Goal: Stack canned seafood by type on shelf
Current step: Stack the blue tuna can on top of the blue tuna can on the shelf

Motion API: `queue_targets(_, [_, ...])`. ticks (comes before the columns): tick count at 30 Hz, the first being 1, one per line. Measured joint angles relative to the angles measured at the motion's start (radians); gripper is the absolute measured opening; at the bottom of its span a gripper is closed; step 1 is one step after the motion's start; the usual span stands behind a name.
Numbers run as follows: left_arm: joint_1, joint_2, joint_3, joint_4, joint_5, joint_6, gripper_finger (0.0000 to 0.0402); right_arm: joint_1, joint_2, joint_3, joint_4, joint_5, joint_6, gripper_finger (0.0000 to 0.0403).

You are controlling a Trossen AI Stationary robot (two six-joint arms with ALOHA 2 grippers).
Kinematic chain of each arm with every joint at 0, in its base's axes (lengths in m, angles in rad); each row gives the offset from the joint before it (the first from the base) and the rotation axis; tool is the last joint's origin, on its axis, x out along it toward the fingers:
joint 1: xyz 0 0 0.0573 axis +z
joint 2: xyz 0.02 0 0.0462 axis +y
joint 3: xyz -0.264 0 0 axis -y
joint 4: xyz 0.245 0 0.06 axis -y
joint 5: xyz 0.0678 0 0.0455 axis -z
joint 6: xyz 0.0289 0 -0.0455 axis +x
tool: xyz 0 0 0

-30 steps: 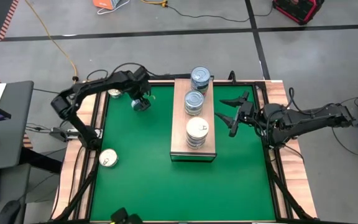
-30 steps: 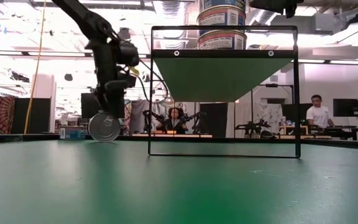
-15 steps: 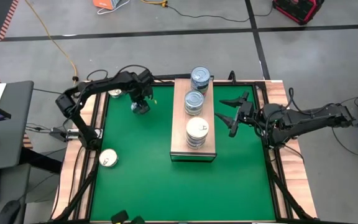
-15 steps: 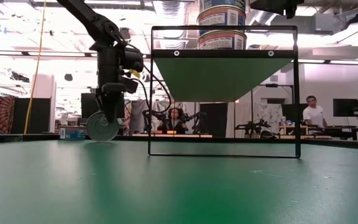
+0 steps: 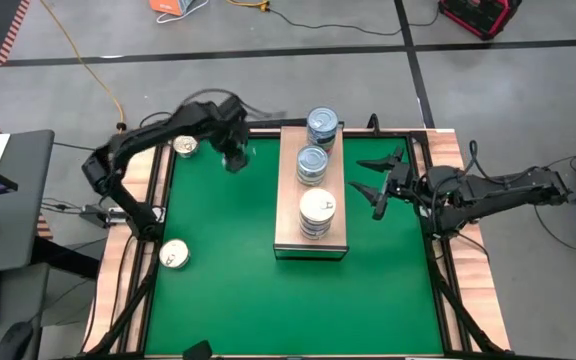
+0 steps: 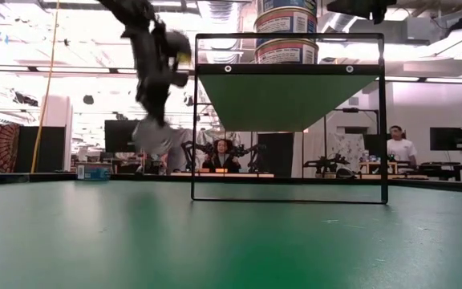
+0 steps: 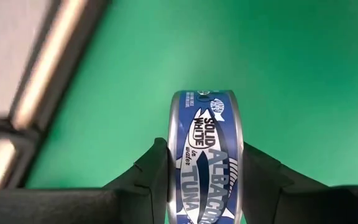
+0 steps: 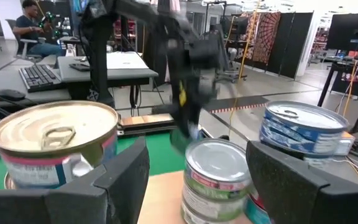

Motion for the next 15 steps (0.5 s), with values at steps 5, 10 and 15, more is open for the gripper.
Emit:
queue_targets(5, [-0.001,-0.086,0.163,-0.018,0.116,-0.086,0.0133,-0.002,-0.068,0.000,-0.116,0.001,0.010,0.0297])
queue_targets(10, [-0.003,-0.134,0.283,-0.020,0.266,-0.170,0.0133,-0.028,-0.100,-0.025,-0.120,0.002,0.025,0.0295])
queue_targets(15, [-0.003,-0.161,0.304,0.300,0.472,-0.389,0.0133,-0.047,-0.105,-0.038,-0.094,0.003,0.026,0.0294])
